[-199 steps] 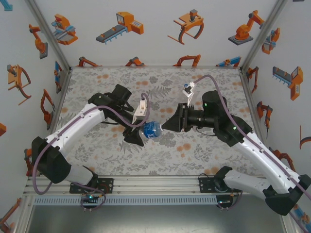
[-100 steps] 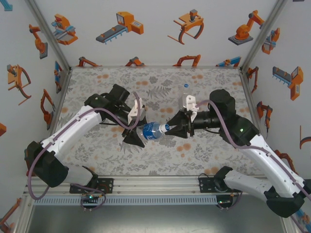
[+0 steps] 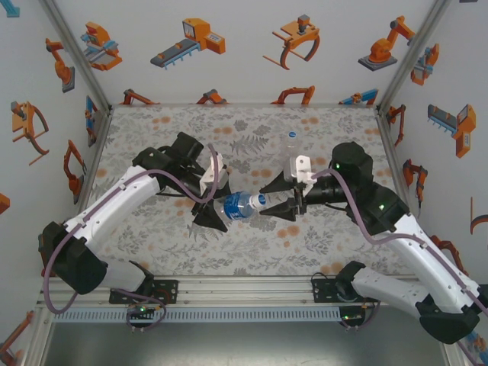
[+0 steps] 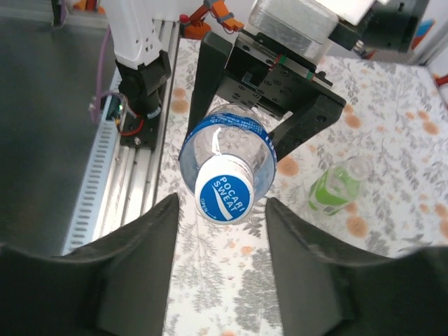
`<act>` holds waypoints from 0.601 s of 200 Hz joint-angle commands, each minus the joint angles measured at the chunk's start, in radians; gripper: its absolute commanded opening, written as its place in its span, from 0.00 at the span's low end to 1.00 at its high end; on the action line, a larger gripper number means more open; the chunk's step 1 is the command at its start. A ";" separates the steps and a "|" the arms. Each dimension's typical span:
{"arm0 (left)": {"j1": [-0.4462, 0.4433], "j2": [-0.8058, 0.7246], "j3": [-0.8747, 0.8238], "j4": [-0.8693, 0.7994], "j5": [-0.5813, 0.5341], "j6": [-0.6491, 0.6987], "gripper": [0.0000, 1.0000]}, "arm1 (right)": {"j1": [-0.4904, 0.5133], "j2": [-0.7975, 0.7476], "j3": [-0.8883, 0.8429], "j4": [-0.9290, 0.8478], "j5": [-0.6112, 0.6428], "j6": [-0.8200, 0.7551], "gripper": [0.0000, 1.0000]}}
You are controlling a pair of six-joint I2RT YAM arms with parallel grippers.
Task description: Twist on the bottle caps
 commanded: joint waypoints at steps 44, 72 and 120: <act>0.023 -0.048 -0.043 0.161 -0.208 -0.184 0.00 | 0.006 -0.135 -0.115 0.131 0.439 0.564 0.56; 0.025 -0.056 -0.060 0.209 -0.354 -0.237 0.00 | 0.006 -0.107 -0.107 0.023 0.670 0.991 0.51; 0.025 -0.074 -0.076 0.241 -0.464 -0.267 0.00 | -0.002 -0.036 -0.127 -0.015 0.632 1.398 0.59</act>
